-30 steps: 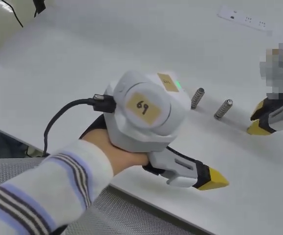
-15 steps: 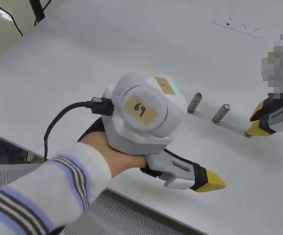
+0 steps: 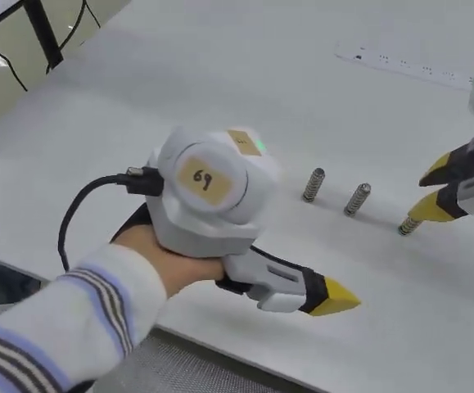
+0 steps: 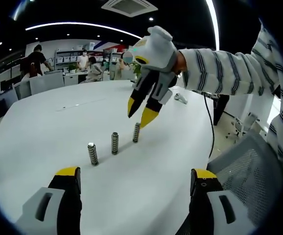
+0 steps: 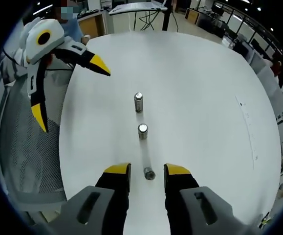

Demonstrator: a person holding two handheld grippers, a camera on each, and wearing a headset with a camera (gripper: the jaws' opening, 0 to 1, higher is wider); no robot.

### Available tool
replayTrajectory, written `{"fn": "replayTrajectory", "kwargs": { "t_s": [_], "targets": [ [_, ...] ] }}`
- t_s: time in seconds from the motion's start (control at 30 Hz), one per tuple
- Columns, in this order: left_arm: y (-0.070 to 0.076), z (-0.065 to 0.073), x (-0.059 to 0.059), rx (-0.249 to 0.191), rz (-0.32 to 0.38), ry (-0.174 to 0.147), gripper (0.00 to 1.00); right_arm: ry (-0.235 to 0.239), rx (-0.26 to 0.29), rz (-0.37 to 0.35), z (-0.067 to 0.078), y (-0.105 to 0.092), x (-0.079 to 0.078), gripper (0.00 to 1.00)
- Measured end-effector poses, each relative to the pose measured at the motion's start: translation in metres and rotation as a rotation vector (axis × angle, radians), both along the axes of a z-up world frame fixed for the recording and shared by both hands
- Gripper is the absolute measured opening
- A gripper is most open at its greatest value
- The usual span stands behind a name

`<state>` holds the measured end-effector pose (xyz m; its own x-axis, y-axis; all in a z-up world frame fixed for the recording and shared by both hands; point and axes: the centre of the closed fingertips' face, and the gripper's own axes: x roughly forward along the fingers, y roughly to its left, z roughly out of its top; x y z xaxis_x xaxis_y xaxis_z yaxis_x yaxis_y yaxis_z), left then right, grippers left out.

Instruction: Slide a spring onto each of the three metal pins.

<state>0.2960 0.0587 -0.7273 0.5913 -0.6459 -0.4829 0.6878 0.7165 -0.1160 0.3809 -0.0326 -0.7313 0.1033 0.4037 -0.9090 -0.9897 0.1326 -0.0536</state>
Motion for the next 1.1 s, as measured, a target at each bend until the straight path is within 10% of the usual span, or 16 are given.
{"fn": "replayTrajectory", "kwargs": {
  "t_s": [0.4, 1.1],
  "targets": [
    [0.009, 0.011, 0.002, -0.019, 0.005, -0.005, 0.92, 0.018, 0.201, -0.174, 0.023, -0.009, -0.036, 0.22],
    [0.020, 0.018, -0.011, -0.059, -0.030, 0.021, 0.92, -0.047, 0.511, -0.385, 0.032, -0.032, -0.078, 0.50]
  ]
}}
